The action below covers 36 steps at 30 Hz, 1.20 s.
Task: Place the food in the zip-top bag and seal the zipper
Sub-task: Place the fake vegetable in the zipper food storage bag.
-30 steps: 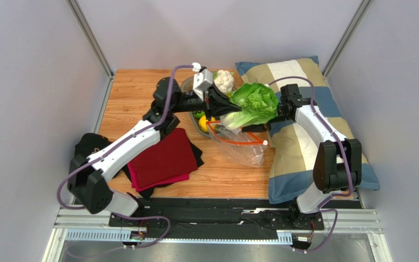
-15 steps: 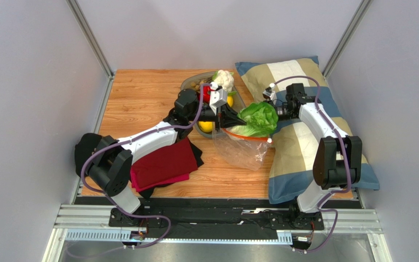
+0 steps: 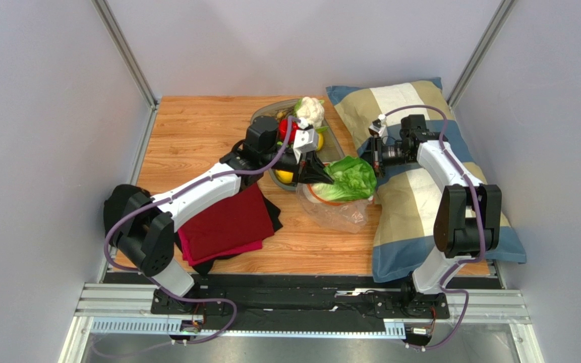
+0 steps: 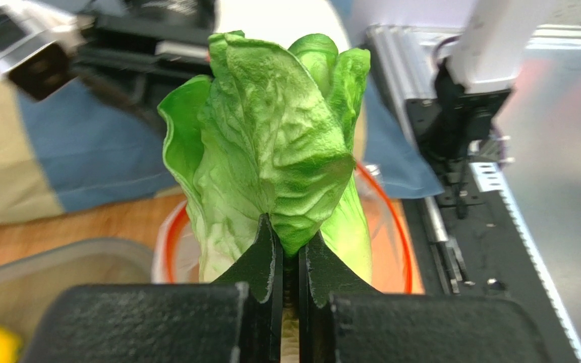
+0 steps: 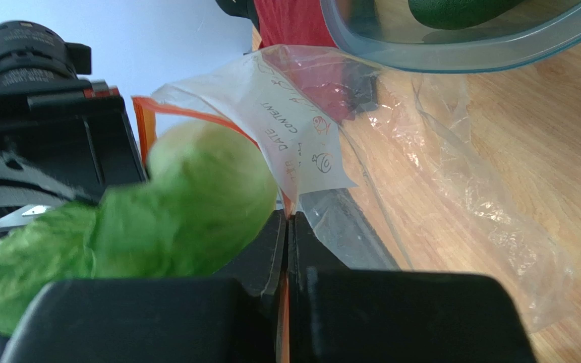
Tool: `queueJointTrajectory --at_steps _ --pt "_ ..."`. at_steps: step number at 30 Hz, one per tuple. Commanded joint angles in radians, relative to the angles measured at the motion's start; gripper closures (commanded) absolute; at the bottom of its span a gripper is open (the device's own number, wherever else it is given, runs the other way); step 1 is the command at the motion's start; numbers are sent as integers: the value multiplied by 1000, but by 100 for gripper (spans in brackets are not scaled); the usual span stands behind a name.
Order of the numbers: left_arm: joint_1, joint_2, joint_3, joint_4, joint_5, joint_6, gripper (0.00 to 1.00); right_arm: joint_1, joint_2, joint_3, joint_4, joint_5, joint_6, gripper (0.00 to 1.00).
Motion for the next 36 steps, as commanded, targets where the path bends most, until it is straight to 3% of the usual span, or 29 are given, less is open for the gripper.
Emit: queueJointTrajectory --at_steps 1,3,7,10,12,15,17,19,22,24,27,28,31,36 --pt "17 22 130 -217 -102 145 96 -4 -14 32 -7 -26 -43 100" --pt "17 23 172 -285 -78 257 95 -6 -8 40 -15 -26 -51 100" --pt "14 60 279 -638 -10 497 98 -6 -2 63 -16 -26 -49 100" --pt "17 112 390 -904 30 671 93 -4 9 86 -16 -23 -49 100" --pt "15 152 469 -1056 50 773 78 -6 15 99 -16 -24 -46 100" --pt "32 169 534 -1091 57 737 54 -4 12 98 -16 -24 -44 100" --pt "49 154 559 -1088 59 719 28 -4 11 92 -16 -24 -46 100" --pt "60 132 574 -1056 54 709 23 -4 11 76 -16 -23 -51 100" --pt "75 82 571 -1003 44 683 24 -4 11 67 -16 -23 -54 100" --pt "81 56 574 -1044 51 736 31 -4 14 67 -16 -24 -57 100" --pt "67 31 574 -1170 45 911 49 -3 21 76 -16 -23 -54 100" --pt "60 28 576 -1204 34 948 60 -3 23 81 -16 -23 -54 100" --pt "11 32 576 -1337 -30 1107 69 -4 29 87 -16 -23 -52 100" --pt "-61 31 507 -1339 -145 1184 63 -3 35 93 -18 -23 -49 100"
